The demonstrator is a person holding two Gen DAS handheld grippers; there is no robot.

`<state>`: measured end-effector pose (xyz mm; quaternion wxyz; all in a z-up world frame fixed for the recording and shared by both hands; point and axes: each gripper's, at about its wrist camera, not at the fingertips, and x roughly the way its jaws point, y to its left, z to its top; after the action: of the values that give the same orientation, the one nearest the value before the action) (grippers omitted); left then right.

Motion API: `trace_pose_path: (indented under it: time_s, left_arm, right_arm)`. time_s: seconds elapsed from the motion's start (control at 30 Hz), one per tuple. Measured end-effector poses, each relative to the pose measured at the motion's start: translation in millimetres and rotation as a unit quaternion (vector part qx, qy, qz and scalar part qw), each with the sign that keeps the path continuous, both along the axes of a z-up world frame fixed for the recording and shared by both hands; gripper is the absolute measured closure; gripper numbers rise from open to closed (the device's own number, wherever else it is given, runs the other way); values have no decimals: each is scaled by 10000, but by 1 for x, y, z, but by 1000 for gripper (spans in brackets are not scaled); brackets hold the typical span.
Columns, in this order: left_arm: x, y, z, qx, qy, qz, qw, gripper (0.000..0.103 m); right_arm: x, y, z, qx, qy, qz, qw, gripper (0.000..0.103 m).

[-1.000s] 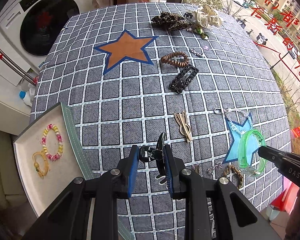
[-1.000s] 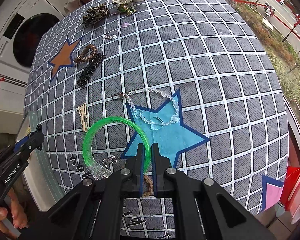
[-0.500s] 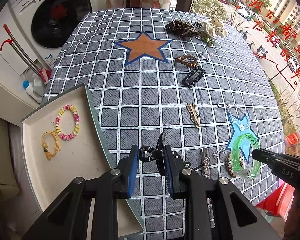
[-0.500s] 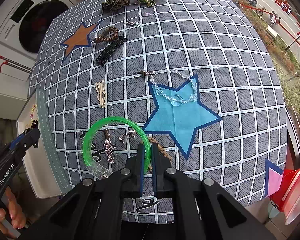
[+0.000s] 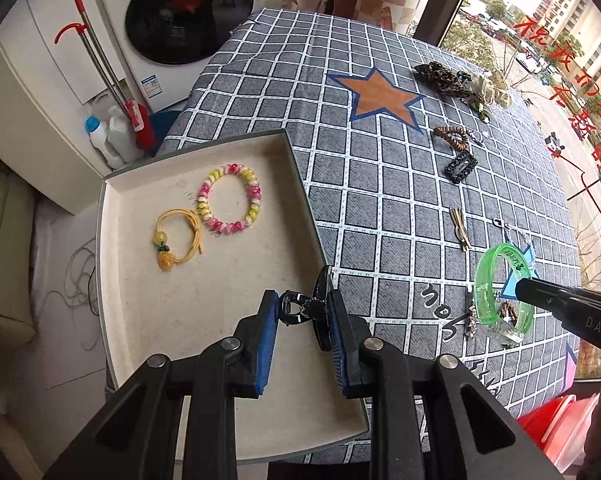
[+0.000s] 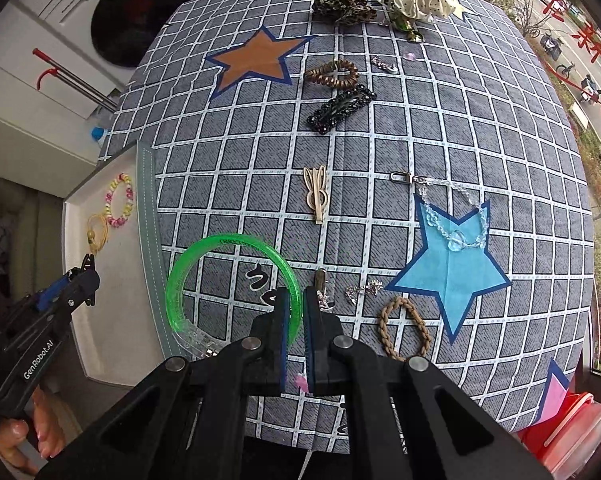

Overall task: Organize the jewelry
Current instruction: 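Carry the black clip and green bangle over the white tray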

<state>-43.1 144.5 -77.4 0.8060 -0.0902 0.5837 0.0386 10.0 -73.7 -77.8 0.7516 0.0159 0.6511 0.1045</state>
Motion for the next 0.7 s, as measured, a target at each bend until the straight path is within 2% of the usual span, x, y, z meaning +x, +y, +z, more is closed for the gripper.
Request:
trace_pose_path:
  time_s: [0.23,0.47,0.7]
  left_arm:
    - [-22,39,-15,3,132,552,9984,71]
    - [-36,74,-36,-39,308,1128,9931,71]
    - [-39,93,-55,-24,400,1361,9899,71]
  right_arm:
    - [0,54,-6,103,72,592,9982,96]
    - [3,117,-14,189,124,1239,9920,96]
    - [13,178,-34,50,242,1866,9821,96]
